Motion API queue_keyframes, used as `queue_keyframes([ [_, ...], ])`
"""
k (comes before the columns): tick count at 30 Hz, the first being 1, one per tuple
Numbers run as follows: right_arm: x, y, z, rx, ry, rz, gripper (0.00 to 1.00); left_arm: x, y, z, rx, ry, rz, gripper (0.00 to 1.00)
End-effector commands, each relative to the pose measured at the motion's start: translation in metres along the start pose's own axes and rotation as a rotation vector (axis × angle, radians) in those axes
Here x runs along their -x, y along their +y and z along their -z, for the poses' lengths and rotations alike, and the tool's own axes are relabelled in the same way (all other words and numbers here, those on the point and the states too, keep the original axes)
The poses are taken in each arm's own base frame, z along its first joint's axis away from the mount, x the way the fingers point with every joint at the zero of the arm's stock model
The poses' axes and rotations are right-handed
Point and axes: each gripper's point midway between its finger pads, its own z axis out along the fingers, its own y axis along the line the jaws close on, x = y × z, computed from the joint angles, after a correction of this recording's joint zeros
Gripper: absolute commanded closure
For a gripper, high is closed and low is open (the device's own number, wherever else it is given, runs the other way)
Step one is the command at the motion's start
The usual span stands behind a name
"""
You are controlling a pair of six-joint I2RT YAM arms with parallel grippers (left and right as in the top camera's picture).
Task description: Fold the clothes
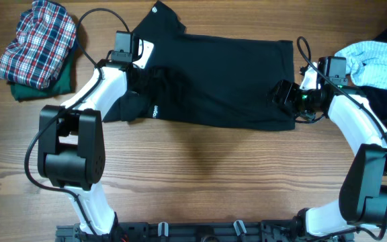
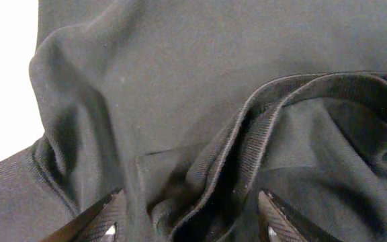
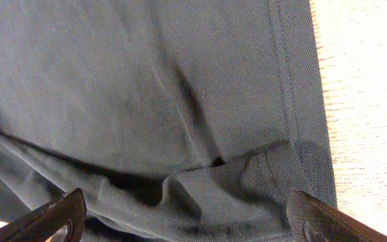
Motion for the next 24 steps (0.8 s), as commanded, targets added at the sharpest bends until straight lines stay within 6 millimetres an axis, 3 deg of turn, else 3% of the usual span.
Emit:
queue_keyframes([
  [1, 0.01, 0.01, 0.009, 0.028, -0.035, 0.028, 0.04, 0.002, 0.007, -0.005, 0.026, 0.002, -0.001, 0.43],
  [7, 0.01, 0.01, 0.009, 0.027, -0.034, 0.028, 0.04, -0.012, 0.003, -0.021, 0.015, 0.05, -0.004, 0.45],
  [12, 0.011, 0.011, 0.009, 0.029, -0.038, 0.029, 0.04, -0.008, 0.004, -0.021, 0.019, 0.033, -0.003, 0.48],
  [16, 0.011, 0.011, 0.009, 0.028, -0.039, 0.03, 0.04, 0.004, 0.006, -0.021, 0.029, -0.012, 0.001, 0.77],
  [20, 0.011, 0.011, 0.009, 0.028, -0.039, 0.03, 0.04, 0.014, 0.013, -0.021, 0.066, -0.054, 0.055, 0.9],
  [24, 0.011, 0.011, 0.009, 0.028, -0.039, 0.03, 0.04, 0.015, 0.023, -0.016, 0.117, -0.054, 0.158, 0.96],
])
